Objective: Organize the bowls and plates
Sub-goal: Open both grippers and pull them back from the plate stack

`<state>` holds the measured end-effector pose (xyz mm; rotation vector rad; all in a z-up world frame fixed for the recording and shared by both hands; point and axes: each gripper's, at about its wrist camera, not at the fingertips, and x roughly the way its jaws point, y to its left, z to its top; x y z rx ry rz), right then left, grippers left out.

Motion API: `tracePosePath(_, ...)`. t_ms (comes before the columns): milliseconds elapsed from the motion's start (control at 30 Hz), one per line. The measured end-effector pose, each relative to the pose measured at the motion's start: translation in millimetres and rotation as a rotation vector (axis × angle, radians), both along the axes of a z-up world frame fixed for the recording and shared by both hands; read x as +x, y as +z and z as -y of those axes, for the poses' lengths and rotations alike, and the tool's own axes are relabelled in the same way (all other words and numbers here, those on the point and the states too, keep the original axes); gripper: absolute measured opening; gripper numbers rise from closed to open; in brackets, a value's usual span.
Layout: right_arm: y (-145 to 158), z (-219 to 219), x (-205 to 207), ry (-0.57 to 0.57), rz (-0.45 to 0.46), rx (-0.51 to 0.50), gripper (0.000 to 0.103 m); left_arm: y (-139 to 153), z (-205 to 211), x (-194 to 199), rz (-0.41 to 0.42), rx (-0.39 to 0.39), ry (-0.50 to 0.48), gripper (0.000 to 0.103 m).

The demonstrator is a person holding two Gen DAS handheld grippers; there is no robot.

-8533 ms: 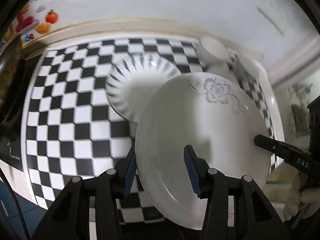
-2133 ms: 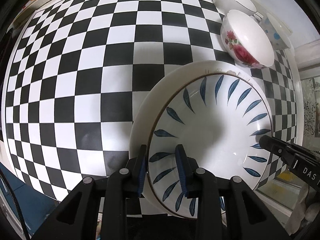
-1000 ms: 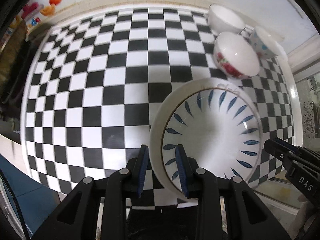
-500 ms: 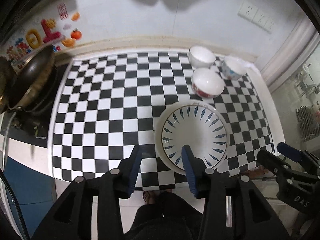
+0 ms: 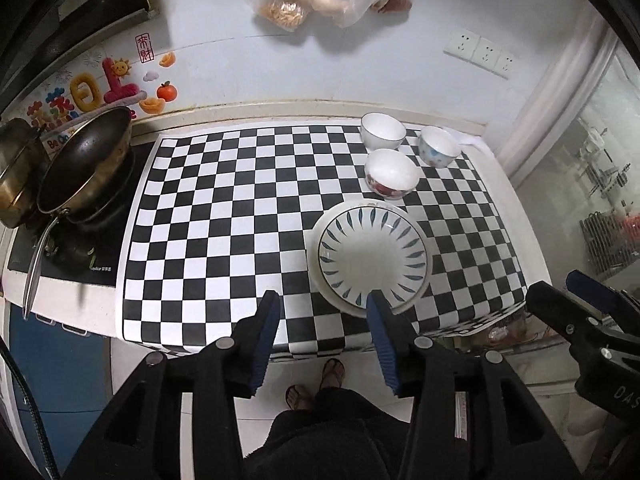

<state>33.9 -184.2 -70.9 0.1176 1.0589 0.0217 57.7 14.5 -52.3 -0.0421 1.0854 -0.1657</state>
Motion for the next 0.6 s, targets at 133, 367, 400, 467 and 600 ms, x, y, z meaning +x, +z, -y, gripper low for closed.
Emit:
tracePosePath(133, 14, -2, -19, -0.015, 0.027, -0.011, 0.086, 7, -3, -13, 0.008, -0.010, -0.008, 0.042)
tracePosePath(367, 24, -2, -34, -0.018, 0.038, -0.017, 0.086, 14, 1, -24, 0.019, -0.007, -0.025, 0.042)
tracePosePath(400, 24, -2, -35, -0.015, 0.038, -0.017, 0.086, 15, 2, -24, 0.020, -0.005, -0.027, 0.042)
tracePosePath(467, 24, -1, -36, -0.015, 0.036, -0.014, 0.086, 15, 4, -23, 0.020, -0.004, -0.032, 0.042)
tracePosePath(600, 22, 3, -29, -0.021, 0.037, -0.004, 0.086, 15, 12, -12, 0.023, -0.001, -0.036, 0.042)
